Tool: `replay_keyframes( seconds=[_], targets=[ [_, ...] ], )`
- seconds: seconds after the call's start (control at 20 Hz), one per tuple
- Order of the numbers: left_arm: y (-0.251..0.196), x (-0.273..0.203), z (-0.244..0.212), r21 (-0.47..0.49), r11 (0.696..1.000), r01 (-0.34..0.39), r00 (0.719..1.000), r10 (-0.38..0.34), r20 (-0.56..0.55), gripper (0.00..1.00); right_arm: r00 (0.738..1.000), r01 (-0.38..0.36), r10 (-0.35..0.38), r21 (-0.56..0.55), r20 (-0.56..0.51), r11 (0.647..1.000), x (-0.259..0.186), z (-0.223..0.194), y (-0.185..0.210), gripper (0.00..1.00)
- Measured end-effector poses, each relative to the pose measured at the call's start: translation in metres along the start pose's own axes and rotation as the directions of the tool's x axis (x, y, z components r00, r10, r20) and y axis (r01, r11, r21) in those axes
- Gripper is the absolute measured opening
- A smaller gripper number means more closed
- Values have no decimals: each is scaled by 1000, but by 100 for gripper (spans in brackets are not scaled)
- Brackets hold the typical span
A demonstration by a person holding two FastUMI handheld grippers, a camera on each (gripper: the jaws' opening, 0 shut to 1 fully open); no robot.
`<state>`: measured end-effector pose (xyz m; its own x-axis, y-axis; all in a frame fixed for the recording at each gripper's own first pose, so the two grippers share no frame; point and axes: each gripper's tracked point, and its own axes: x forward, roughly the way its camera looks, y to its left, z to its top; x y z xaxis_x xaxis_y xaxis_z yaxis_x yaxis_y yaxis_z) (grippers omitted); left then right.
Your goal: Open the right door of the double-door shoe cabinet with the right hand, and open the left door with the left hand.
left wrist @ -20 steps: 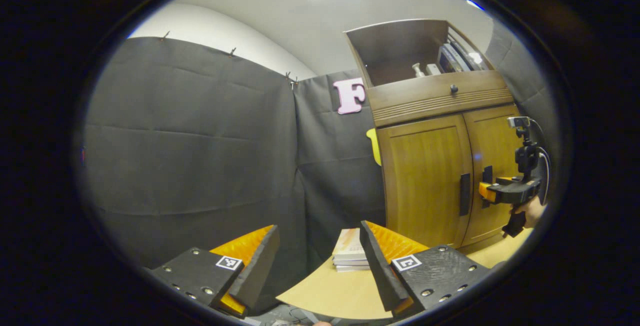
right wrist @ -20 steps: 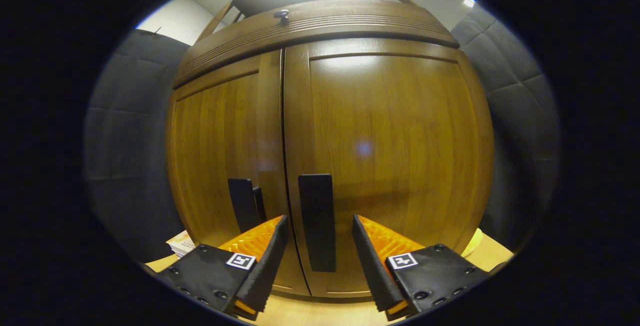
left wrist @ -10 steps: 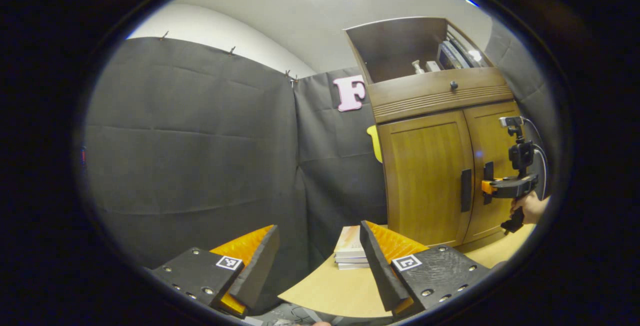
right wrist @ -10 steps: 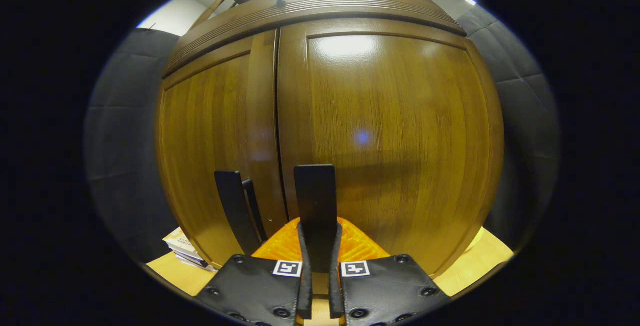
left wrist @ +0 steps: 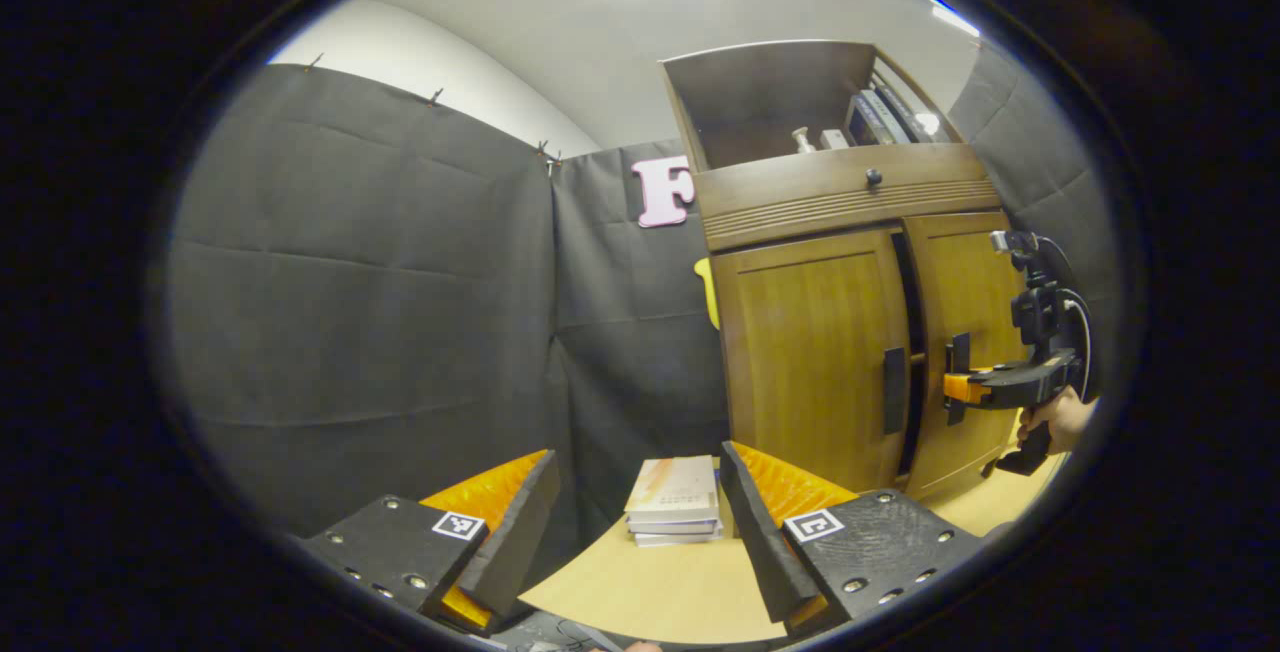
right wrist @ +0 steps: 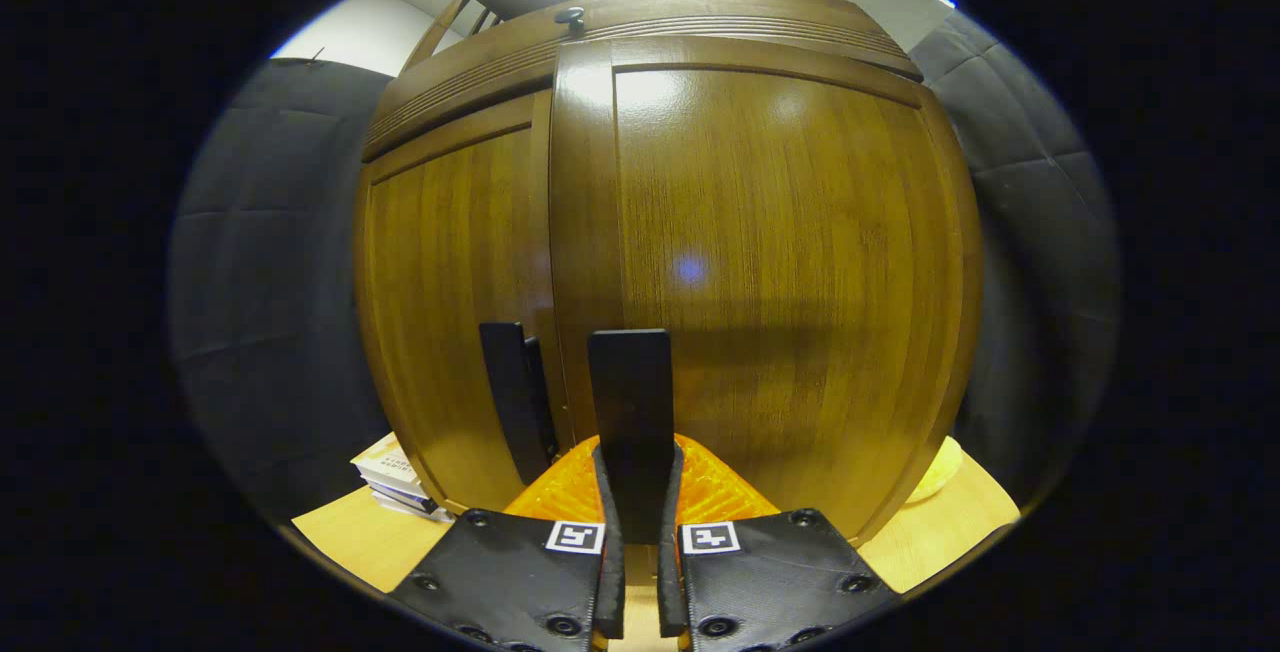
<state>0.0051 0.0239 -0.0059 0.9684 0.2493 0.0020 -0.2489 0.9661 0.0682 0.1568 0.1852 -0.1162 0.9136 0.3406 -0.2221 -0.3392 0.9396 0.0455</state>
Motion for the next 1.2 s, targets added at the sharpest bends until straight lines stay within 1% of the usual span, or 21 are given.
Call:
replay_keyframes(
  seconds=[0.05, 0.1, 0.15, 0.2, 0.3, 0.35, 0.4, 0.45, 0.5, 0.55, 0.65, 0.8, 1.0, 1.2],
  targets=[
    [-3, 1, 1, 0, 1000, 18, 1000, -18, 4, 89, 1000, -6, 6, 2, -5, 1000, -8, -3, -1, 12],
    [-7, 1, 5, 2, 999, 37, 999, -37, 9, 89, 1000, -10, 10, 2, -4, 1000, -16, -4, -1, 14],
    [-9, 1, 8, 1, 999, 54, 998, -54, 13, 89, 1000, -12, 12, 0, -4, 1000, -24, -6, -2, 14],
    [-11, 1, 9, -2, 997, 73, 997, -73, 18, 89, 1000, -10, 10, -2, -3, 1000, -31, -8, -4, 12],
    [-13, -4, 12, -9, 994, 108, 994, -108, 27, 89, 1000, -8, 8, 0, -1, 1000, -49, -10, -9, 14],
    [-14, -6, 15, -12, 992, 126, 992, -125, 28, 89, 1000, -4, 4, 1, -2, 1000, -56, -10, -13, 14],
    [-17, -9, 20, -14, 990, 142, 989, -142, 30, 89, 1000, 0, 0, 4, -3, 1000, -65, -8, -19, 12],
    [-23, -13, 25, -13, 987, 158, 987, -157, 34, 89, 1000, 8, -8, 8, -1, 1000, -74, -6, -23, 17],
    [-27, -17, 29, -12, 985, 172, 984, -171, 39, 89, 1000, 18, -18, 13, 3, 1000, -82, -6, -28, 17],
    [-31, -18, 29, -12, 982, 187, 982, -186, 43, 89, 1000, 28, -28, 18, 7, 999, -89, -8, -31, 14],
    [-38, -19, 31, -20, 975, 221, 975, -220, 42, 89, 999, 43, -43, 28, 2, 999, -107, -11, -42, 14],
    [-60, -16, 33, -25, 962, 271, 962, -269, 52, 89, 998, 61, -61, 36, -7, 997, -129, -13, -58, 14],
    [-88, -11, 40, -23, 941, 339, 939, -337, 63, 89, 993, 114, -114, 42, -6, 993, -155, -13, -87, 14],
    [-104, -15, 42, -23, 918, 397, 916, -394, 75, 89, 983, 185, -185, 46, 1, 982, -180, -14, -123, 13]
  ],
)
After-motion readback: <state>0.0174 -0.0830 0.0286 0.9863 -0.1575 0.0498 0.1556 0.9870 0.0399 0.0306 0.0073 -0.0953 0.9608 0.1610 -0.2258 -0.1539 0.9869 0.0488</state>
